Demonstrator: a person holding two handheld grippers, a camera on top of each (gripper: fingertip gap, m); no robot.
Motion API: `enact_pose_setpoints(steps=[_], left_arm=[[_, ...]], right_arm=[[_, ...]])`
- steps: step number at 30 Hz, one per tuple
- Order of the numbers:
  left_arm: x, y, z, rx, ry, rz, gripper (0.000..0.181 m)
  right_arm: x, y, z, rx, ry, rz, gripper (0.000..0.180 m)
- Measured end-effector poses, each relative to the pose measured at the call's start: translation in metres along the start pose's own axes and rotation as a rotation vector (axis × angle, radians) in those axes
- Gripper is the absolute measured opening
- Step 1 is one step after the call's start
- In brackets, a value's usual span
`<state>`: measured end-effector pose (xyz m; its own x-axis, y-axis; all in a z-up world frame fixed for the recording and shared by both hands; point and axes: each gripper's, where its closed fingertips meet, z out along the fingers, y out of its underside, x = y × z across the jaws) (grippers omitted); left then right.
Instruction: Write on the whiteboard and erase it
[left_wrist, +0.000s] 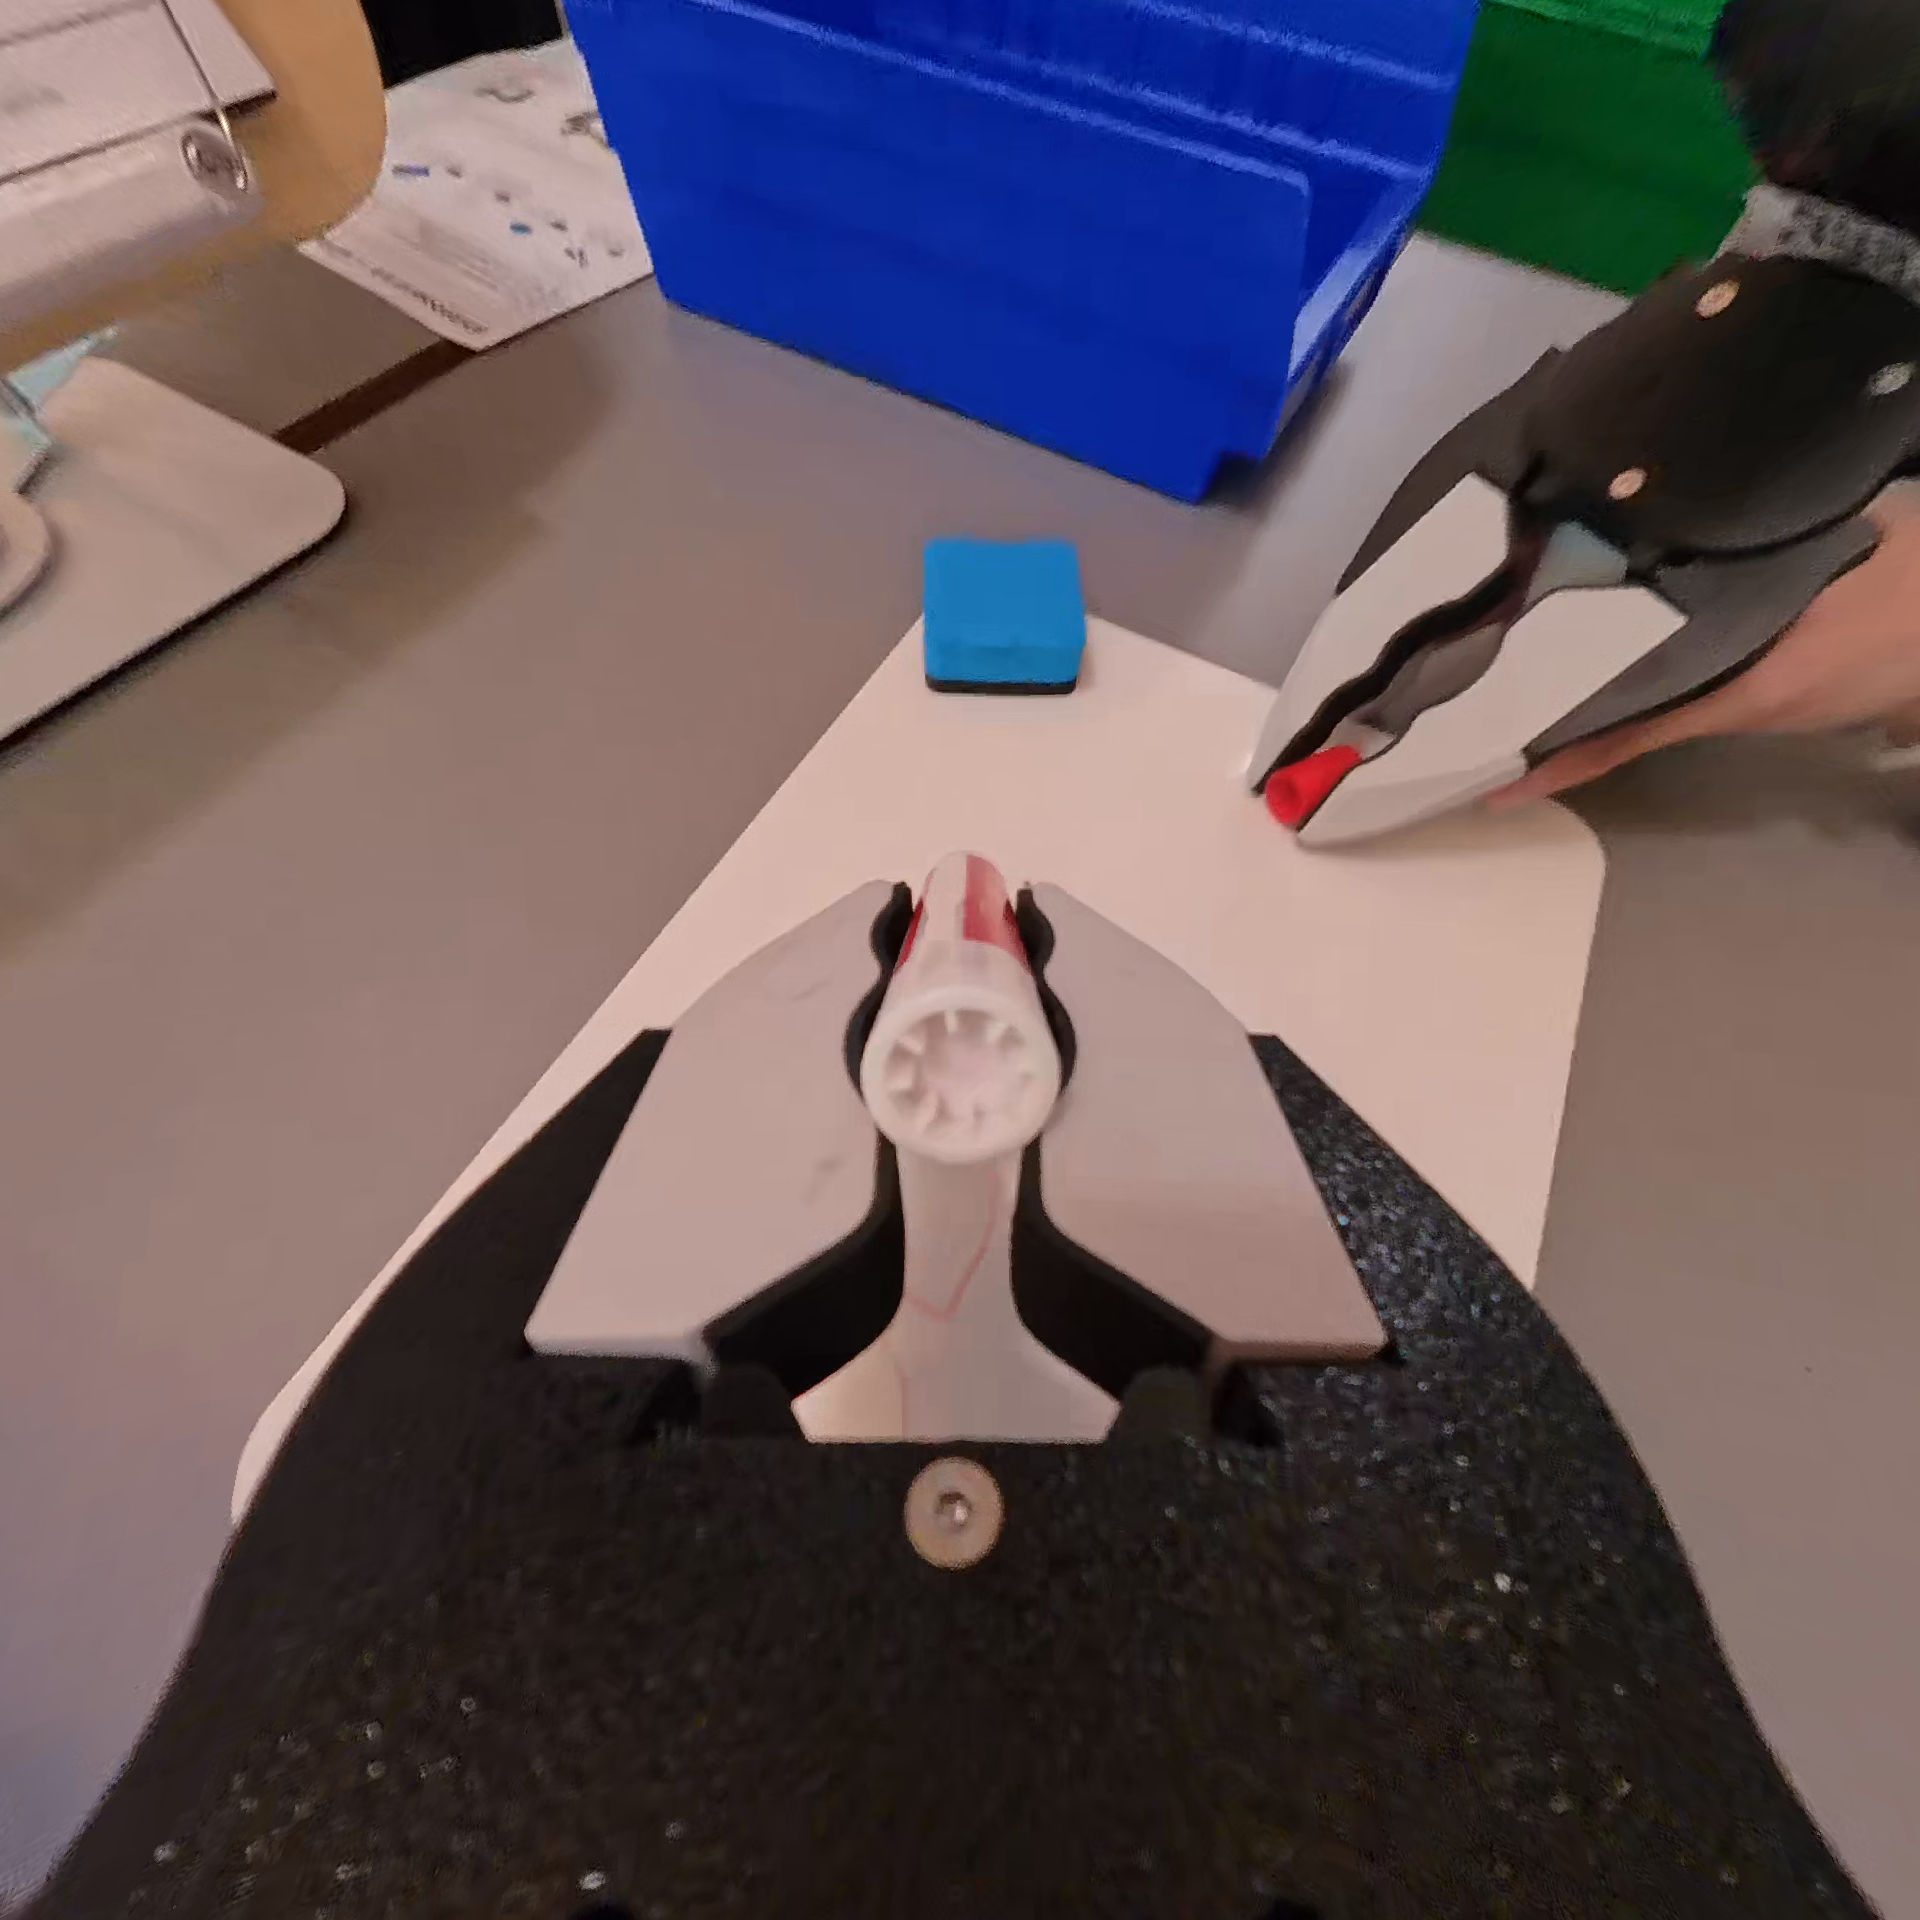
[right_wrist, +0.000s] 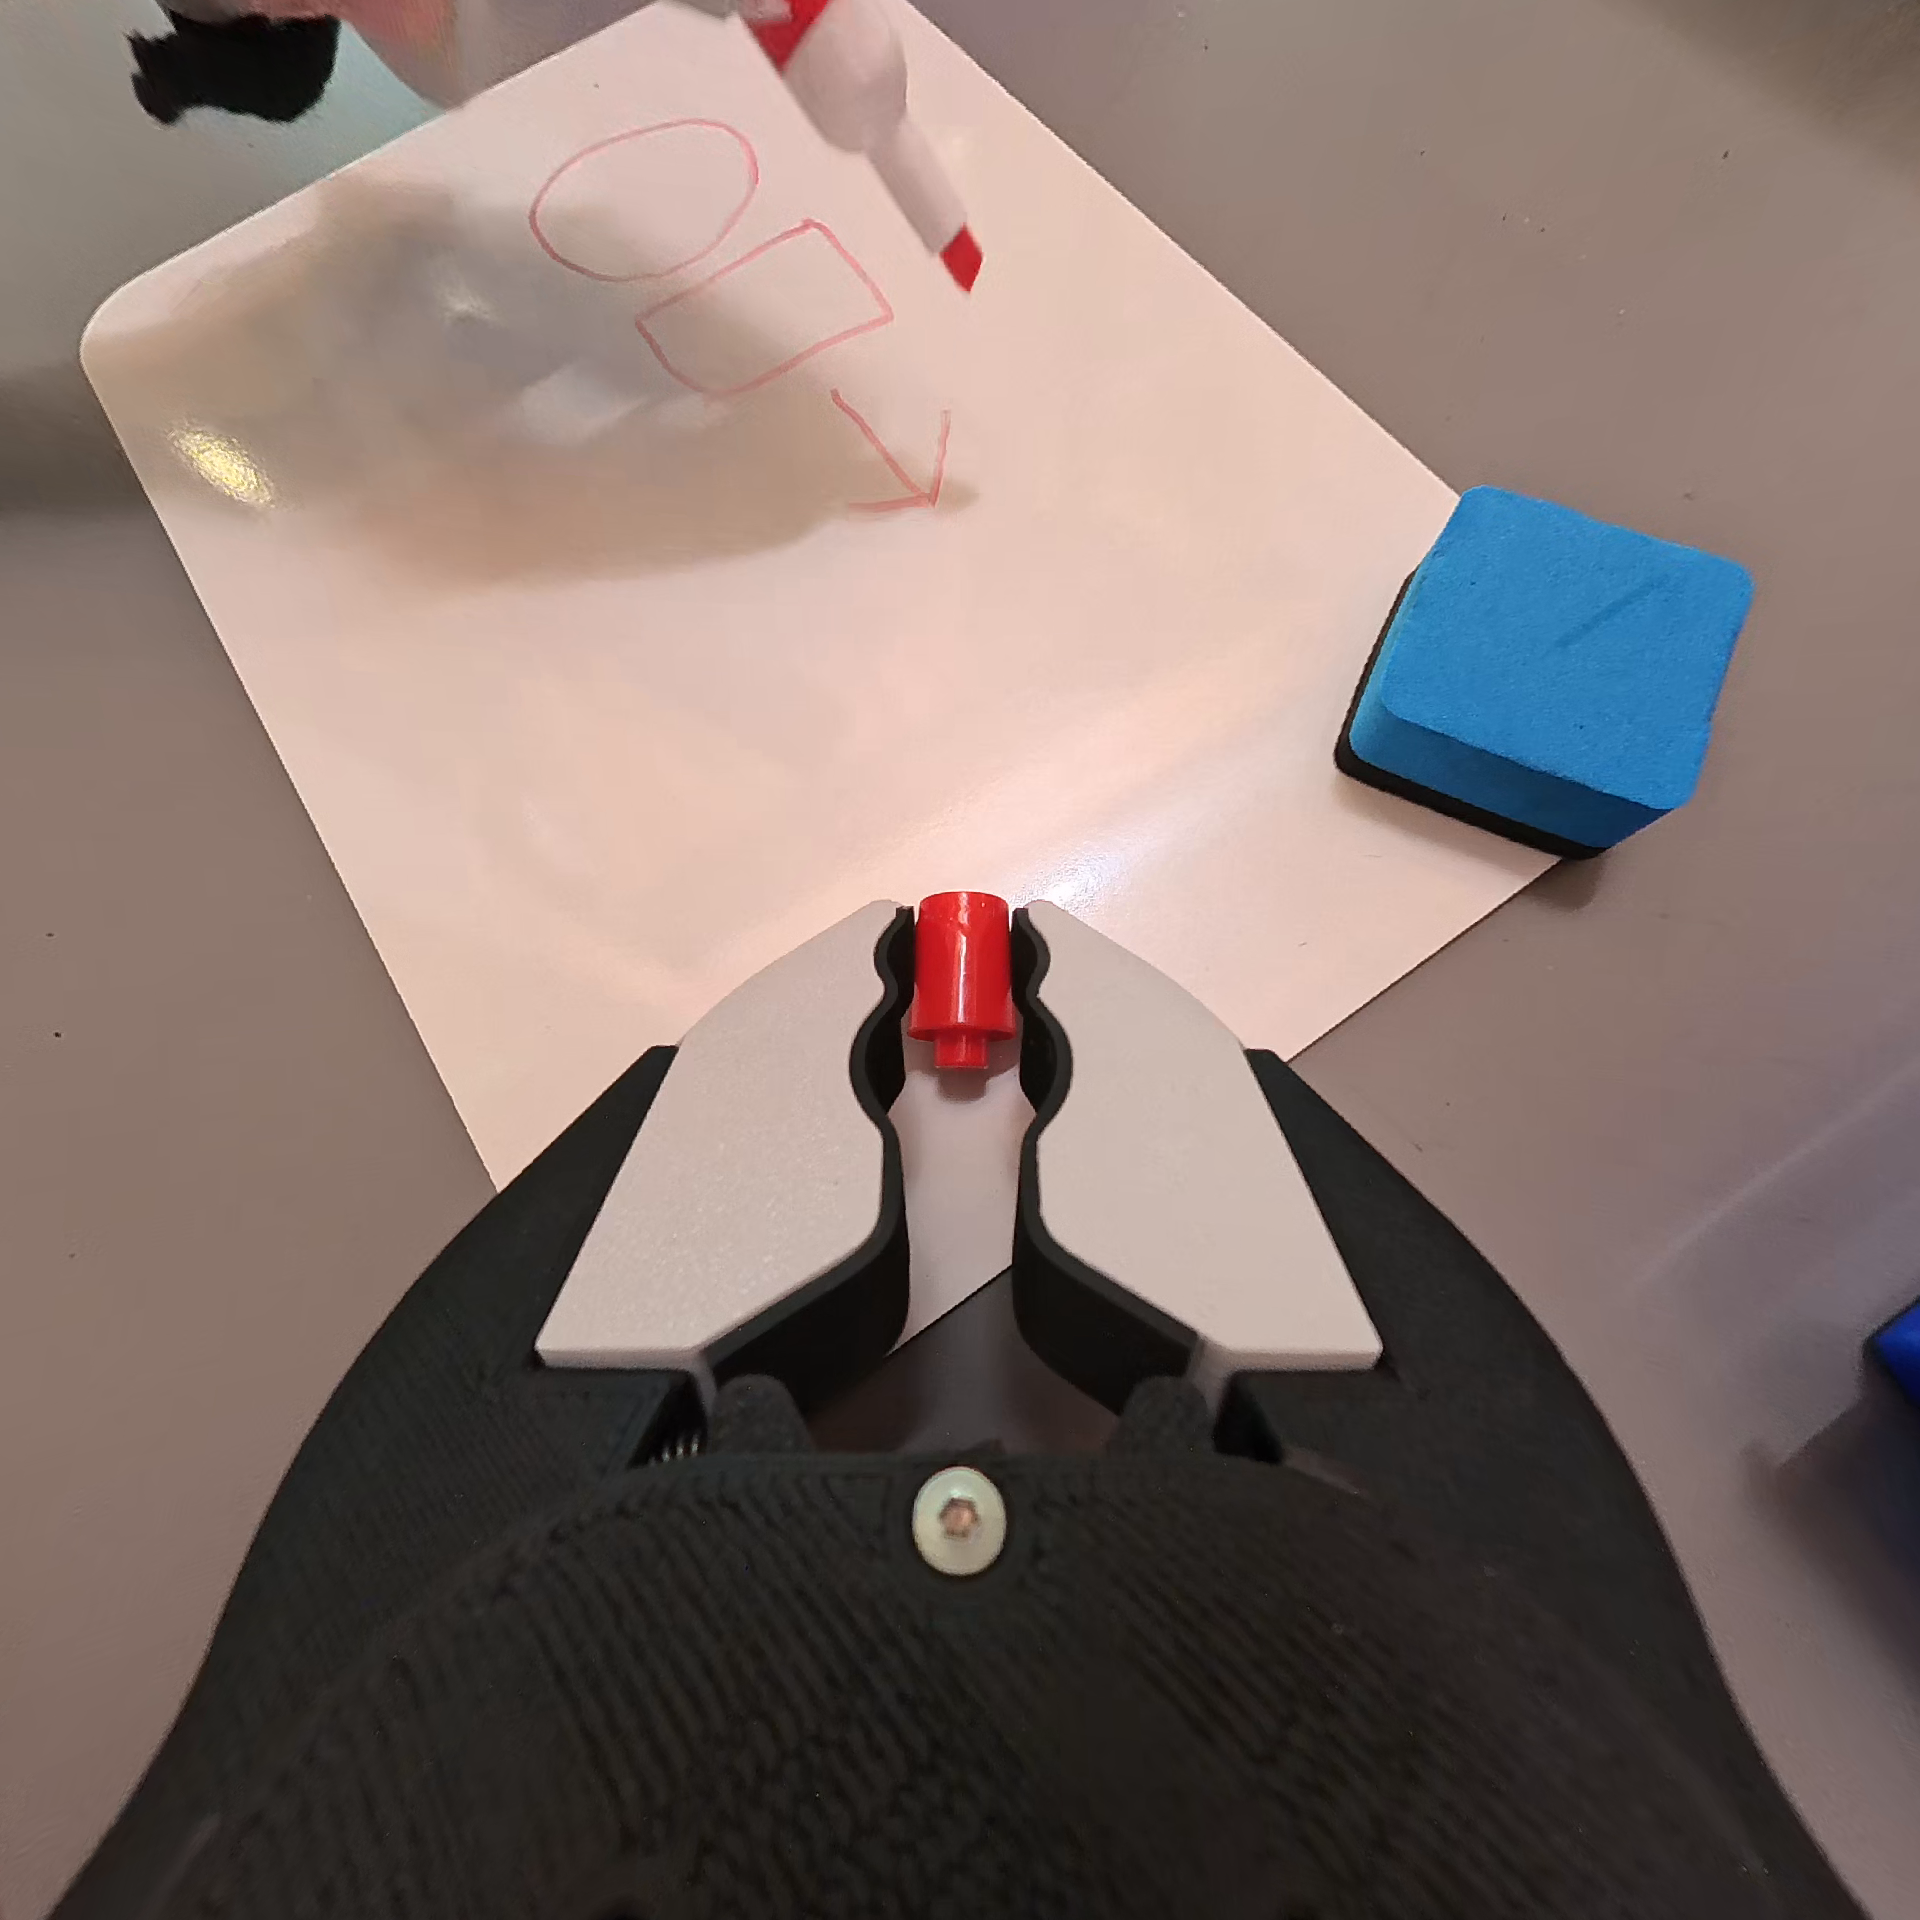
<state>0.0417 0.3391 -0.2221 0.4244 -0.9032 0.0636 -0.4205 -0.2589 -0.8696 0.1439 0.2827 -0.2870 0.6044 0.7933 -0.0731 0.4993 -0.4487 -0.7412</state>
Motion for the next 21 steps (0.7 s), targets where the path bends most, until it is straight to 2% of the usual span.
enact_pose_setpoints(steps=[5,21], left_arm=[[0.01,0.003,0.01,-0.05,0.026,0.042,0.019],[0.011,-0.01,0.015,0.015,0.061,-0.005,0.019]], right_arm=[[0.0,0.0,0.0,0.0,0.0,0.0,0.018],[0.0,0.0,0.0,0.0,-0.001,-0.003,0.018]])
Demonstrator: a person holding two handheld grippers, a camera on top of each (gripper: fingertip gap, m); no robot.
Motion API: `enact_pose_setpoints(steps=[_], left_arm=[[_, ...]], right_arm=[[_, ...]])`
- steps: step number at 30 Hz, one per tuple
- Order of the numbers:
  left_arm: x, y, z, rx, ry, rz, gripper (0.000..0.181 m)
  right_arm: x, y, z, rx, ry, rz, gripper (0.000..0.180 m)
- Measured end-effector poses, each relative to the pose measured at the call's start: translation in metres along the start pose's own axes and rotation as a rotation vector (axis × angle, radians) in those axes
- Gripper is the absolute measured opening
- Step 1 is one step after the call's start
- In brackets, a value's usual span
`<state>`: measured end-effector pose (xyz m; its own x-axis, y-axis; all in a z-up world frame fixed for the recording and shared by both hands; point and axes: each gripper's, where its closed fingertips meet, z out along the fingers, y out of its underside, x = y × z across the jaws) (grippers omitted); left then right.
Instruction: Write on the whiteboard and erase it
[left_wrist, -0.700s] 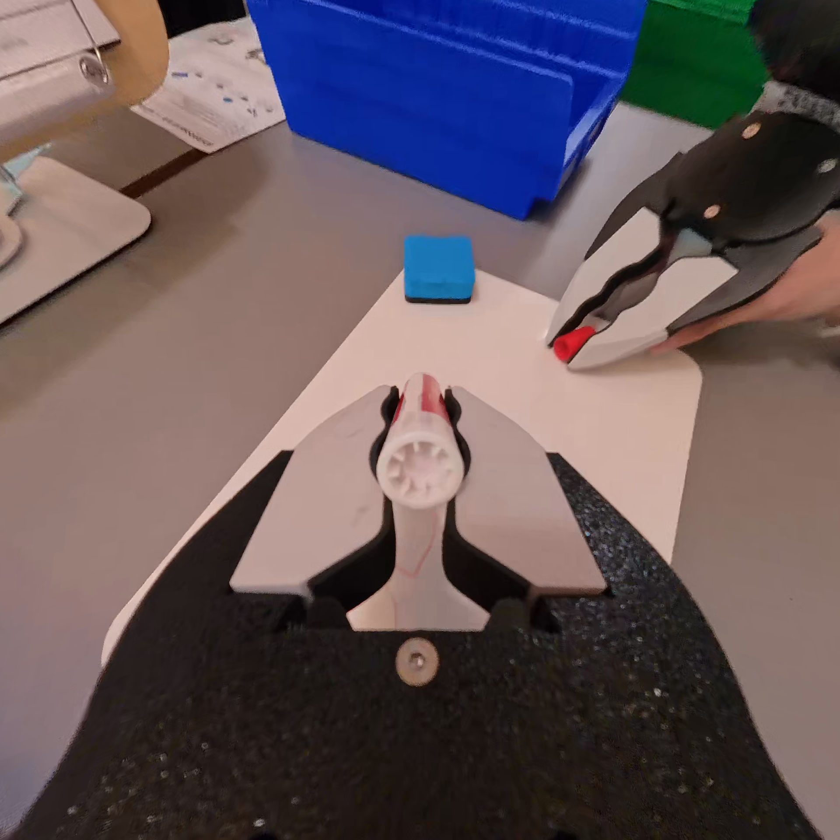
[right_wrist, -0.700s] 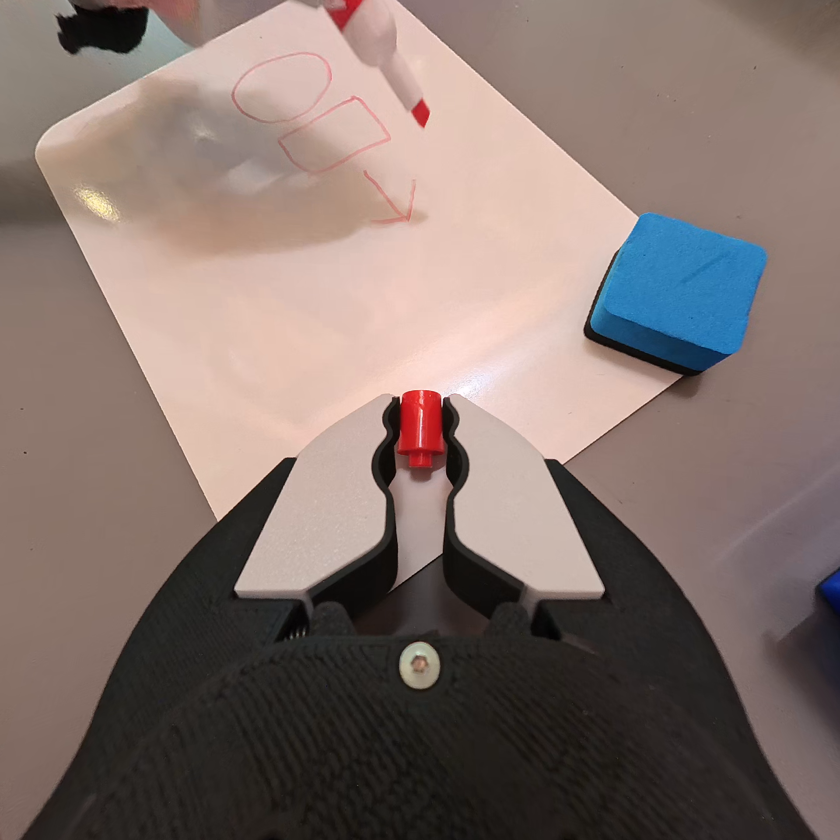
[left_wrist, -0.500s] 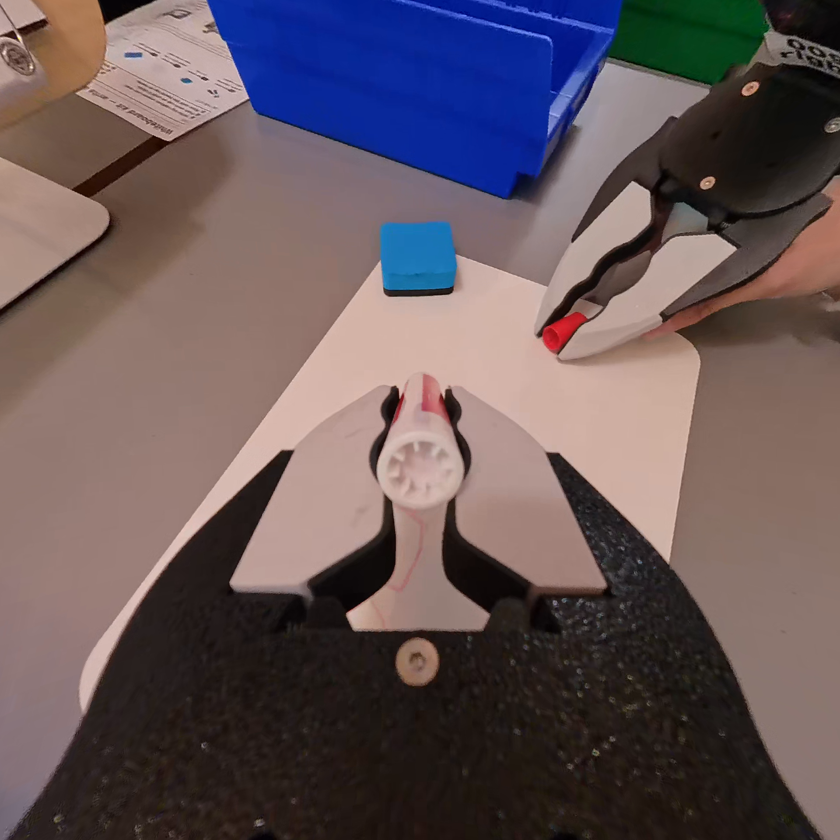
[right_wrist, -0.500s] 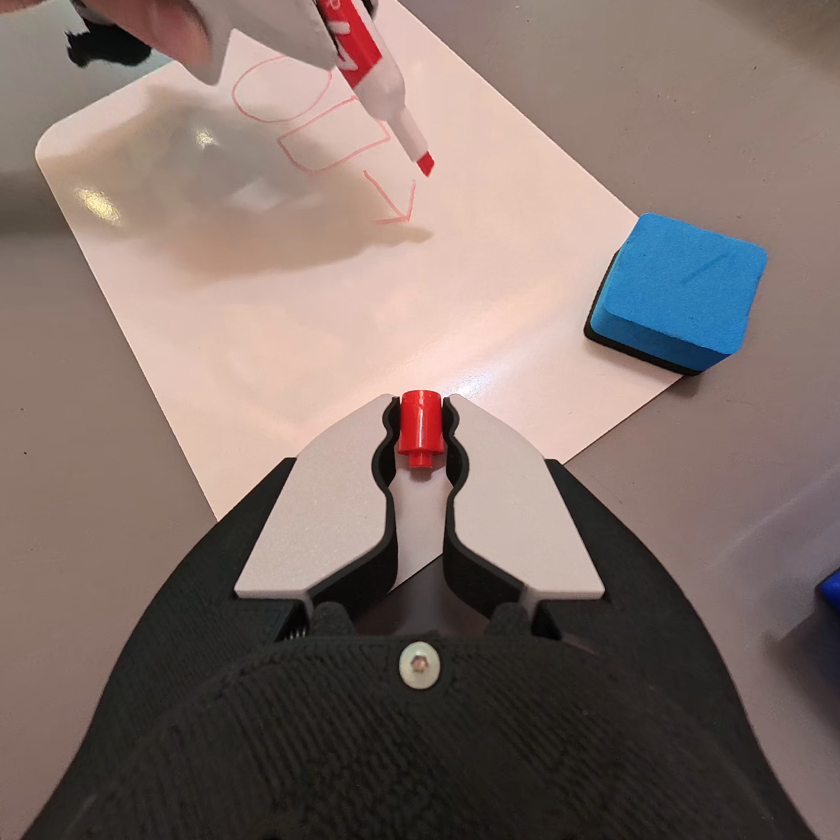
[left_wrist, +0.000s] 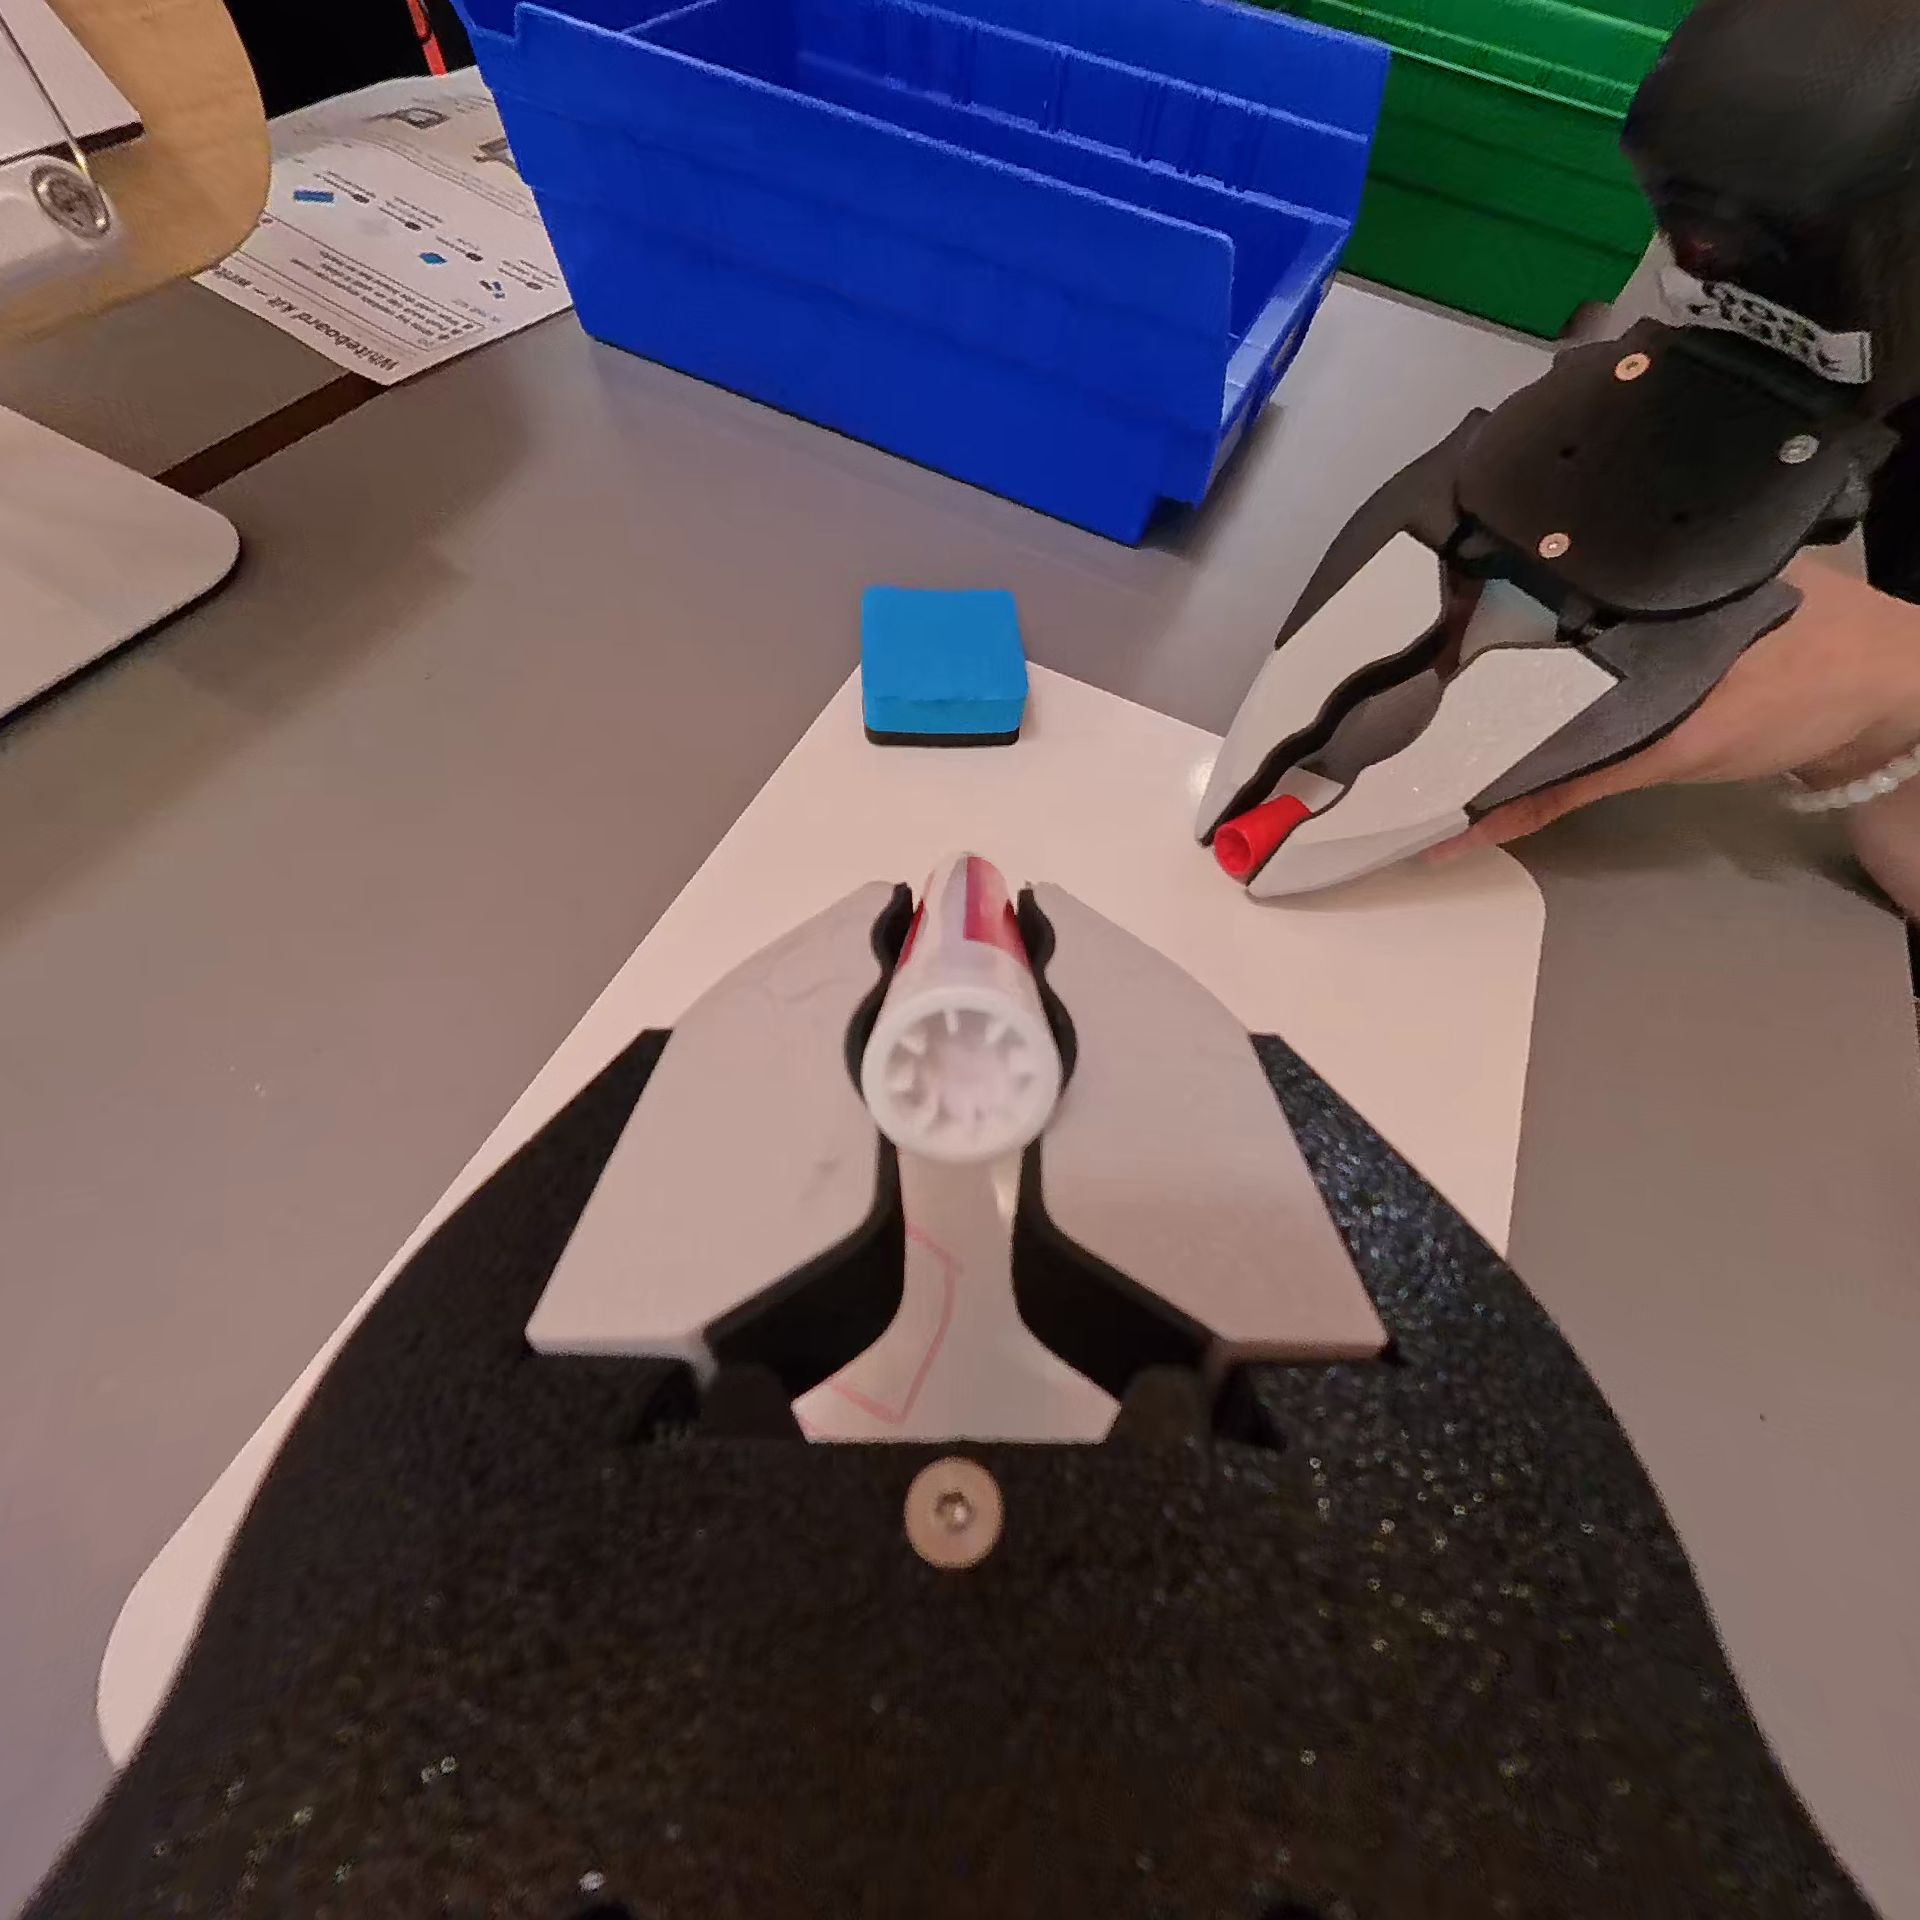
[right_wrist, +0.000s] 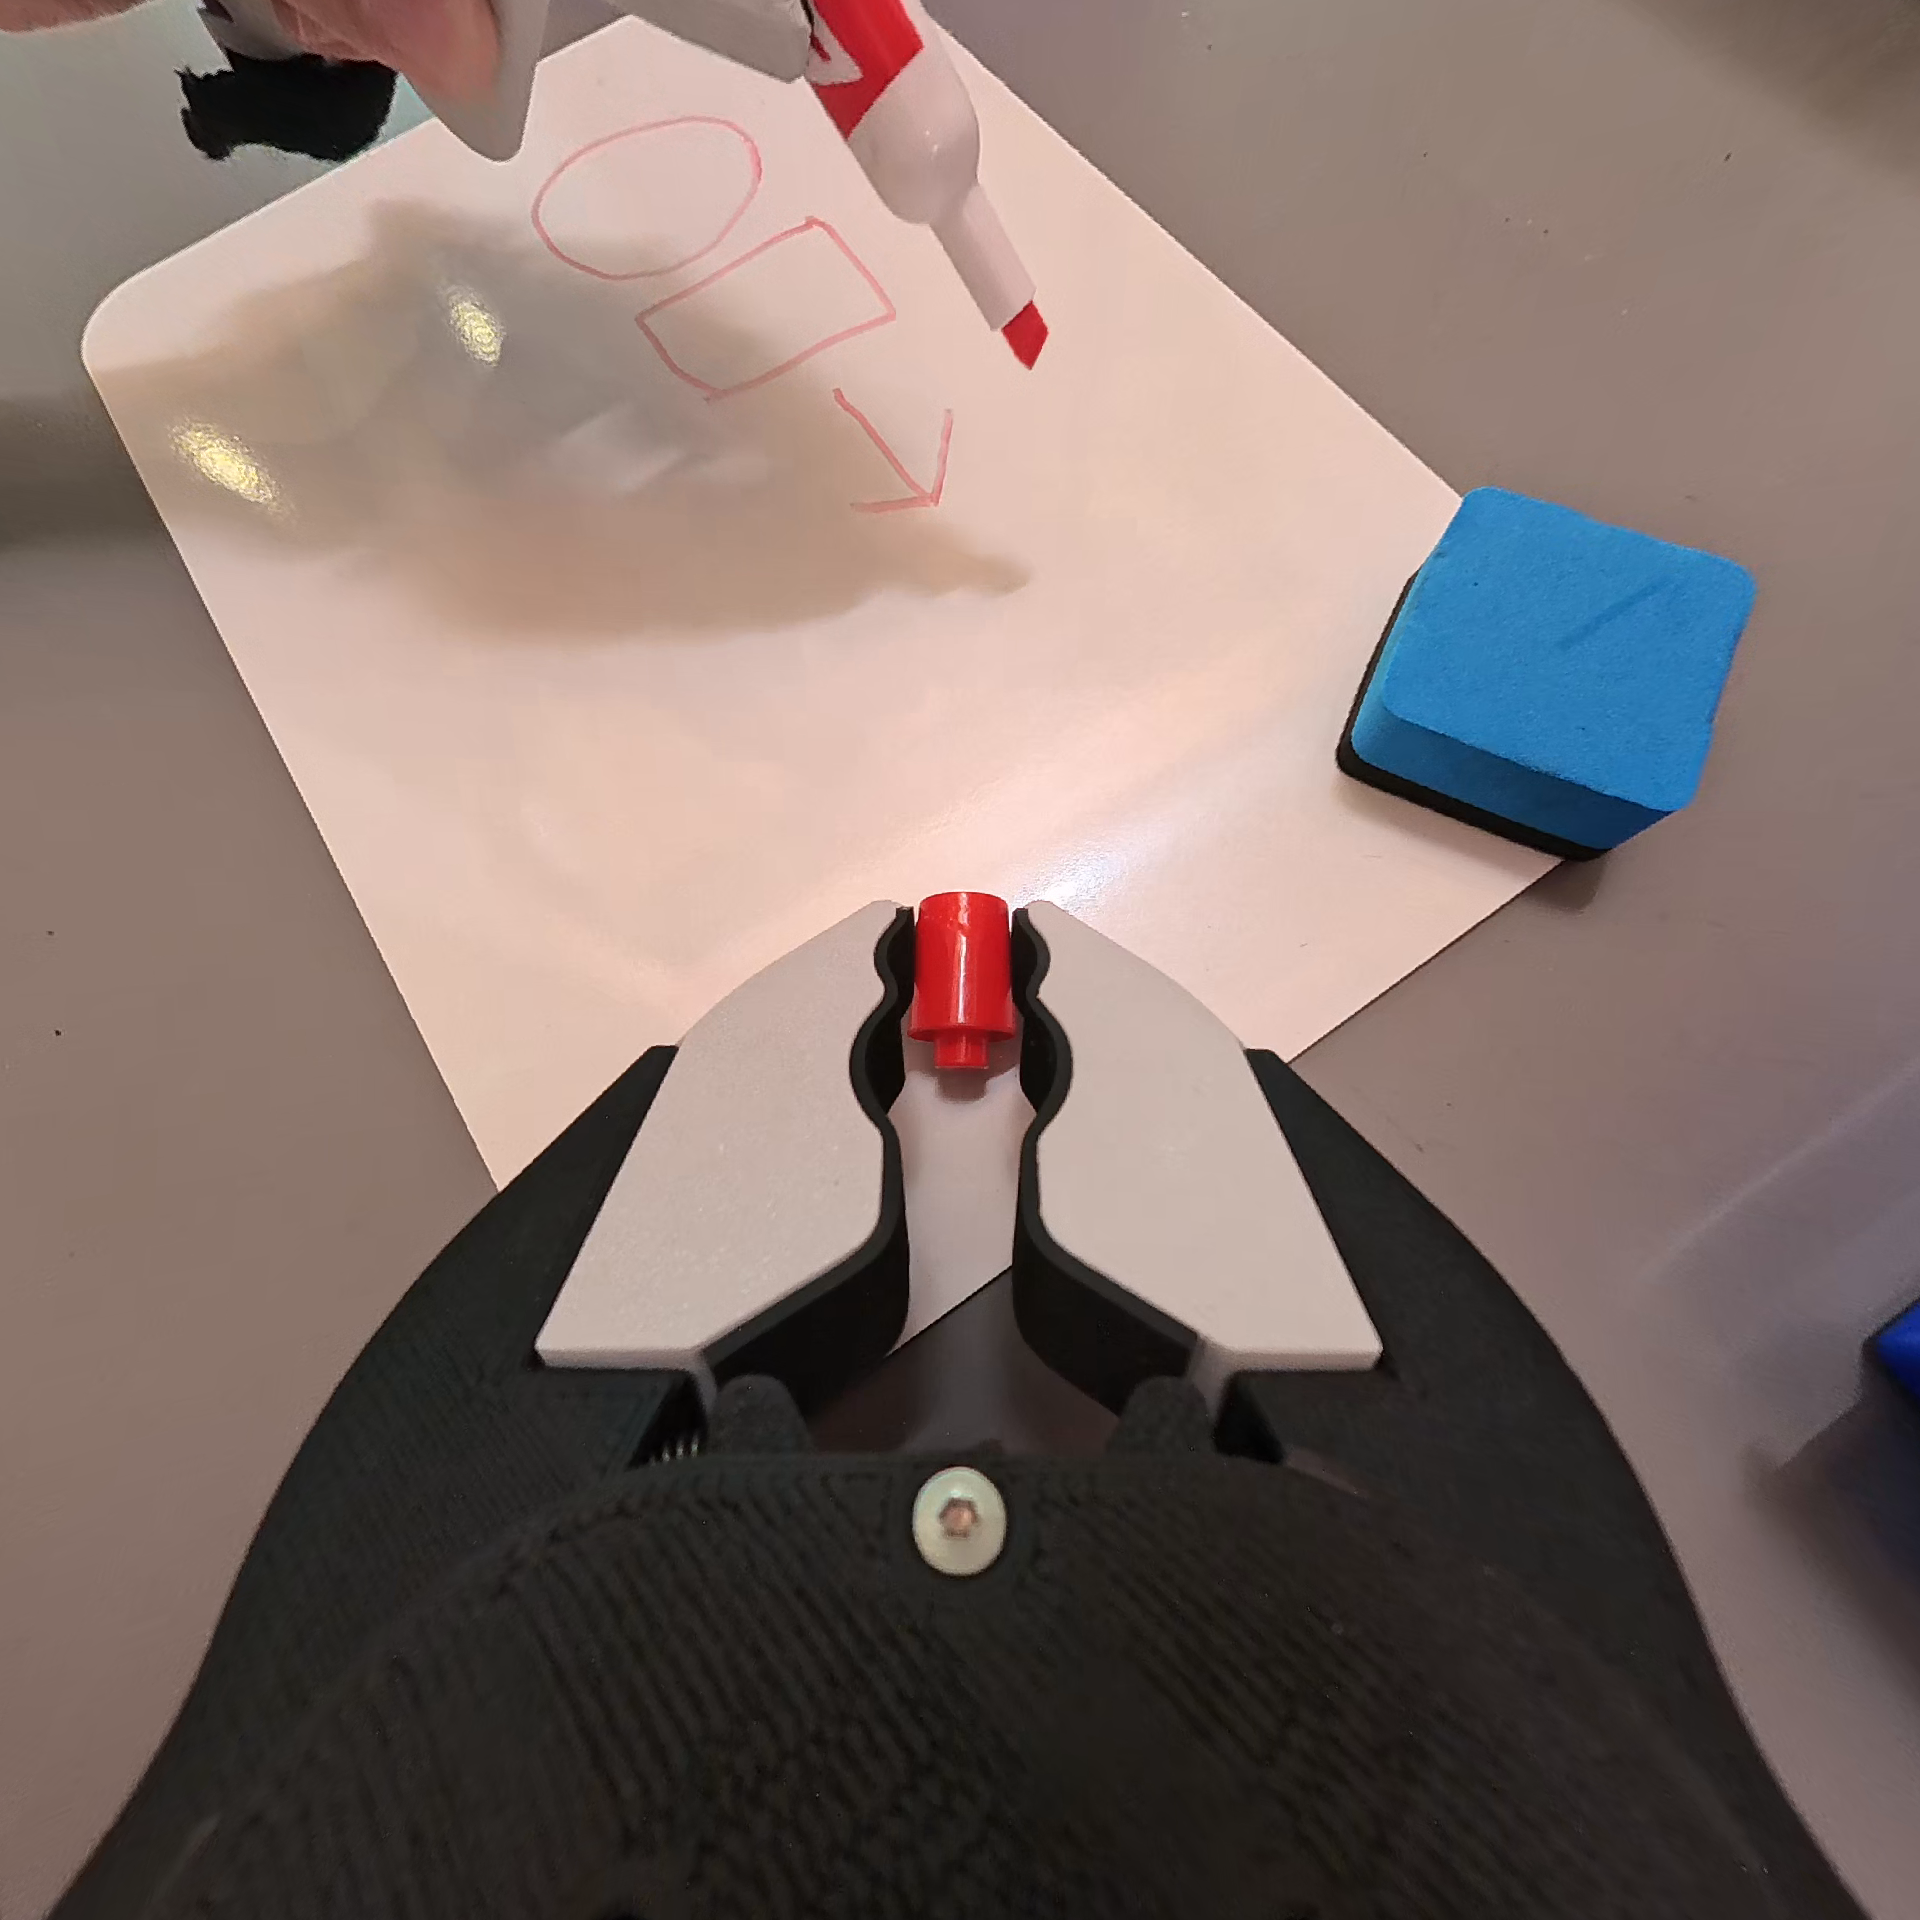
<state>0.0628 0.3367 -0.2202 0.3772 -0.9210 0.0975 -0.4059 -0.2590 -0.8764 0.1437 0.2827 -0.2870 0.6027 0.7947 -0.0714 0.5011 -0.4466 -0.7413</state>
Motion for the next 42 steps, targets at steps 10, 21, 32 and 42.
enact_pose_setpoints(steps=[10,21,32,42], left_arm=[[0.0018,-0.0032,0.0007,0.004,0.0,-0.008,0.019],[0.0001,-0.0013,-0.003,0.009,-0.009,-0.03,0.019],[-0.0001,0.0028,-0.0056,-0.008,-0.005,-0.037,0.019],[-0.0014,0.0026,-0.0027,-0.032,0.0,-0.019,0.019]], right_arm=[[-0.0002,0.0002,0.0,0.0,0.0,-0.001,0.018],[-0.0002,0.0002,-0.0001,0.0,0.001,0.002,0.018],[-0.0001,0.0003,-0.0002,0.001,0.001,0.003,0.018],[-0.0003,0.0003,-0.0002,0.001,0.001,0.003,0.018]])
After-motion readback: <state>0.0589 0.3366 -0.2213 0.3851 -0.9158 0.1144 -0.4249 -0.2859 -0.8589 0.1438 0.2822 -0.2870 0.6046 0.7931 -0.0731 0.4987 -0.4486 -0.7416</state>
